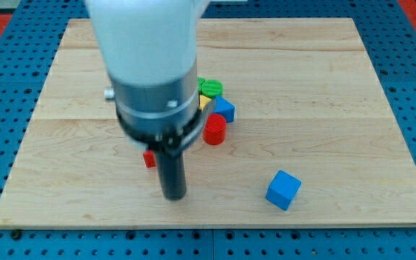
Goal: Push the red blocks into group of blocks
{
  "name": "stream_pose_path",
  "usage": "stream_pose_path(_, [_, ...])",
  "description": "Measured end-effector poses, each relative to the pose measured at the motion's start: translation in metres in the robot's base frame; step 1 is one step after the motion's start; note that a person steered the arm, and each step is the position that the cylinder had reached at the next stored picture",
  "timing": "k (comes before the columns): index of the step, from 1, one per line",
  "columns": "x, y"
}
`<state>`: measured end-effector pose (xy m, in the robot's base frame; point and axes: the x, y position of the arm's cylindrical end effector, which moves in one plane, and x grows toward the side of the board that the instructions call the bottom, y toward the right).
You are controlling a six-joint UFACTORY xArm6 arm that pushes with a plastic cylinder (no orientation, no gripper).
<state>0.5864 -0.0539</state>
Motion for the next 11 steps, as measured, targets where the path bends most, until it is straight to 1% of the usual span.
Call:
stream_pose_path(1, [-0.032,-0.056])
stream_pose_path(2, [-0.073,-0.058])
stream_pose_path(3, [-0.079,-0.03])
stream_pose_path(4, [-0.06,-0.051])
stream_pose_path(6, [-0.024,-0.006])
stream_pose_path(8, [-0.077,-0.009])
stream_pose_path(9, [-0.089,-0.009])
stream_pose_path(10, [-0.071,-0.009])
stream_pose_path(11, [-0.015,0.038])
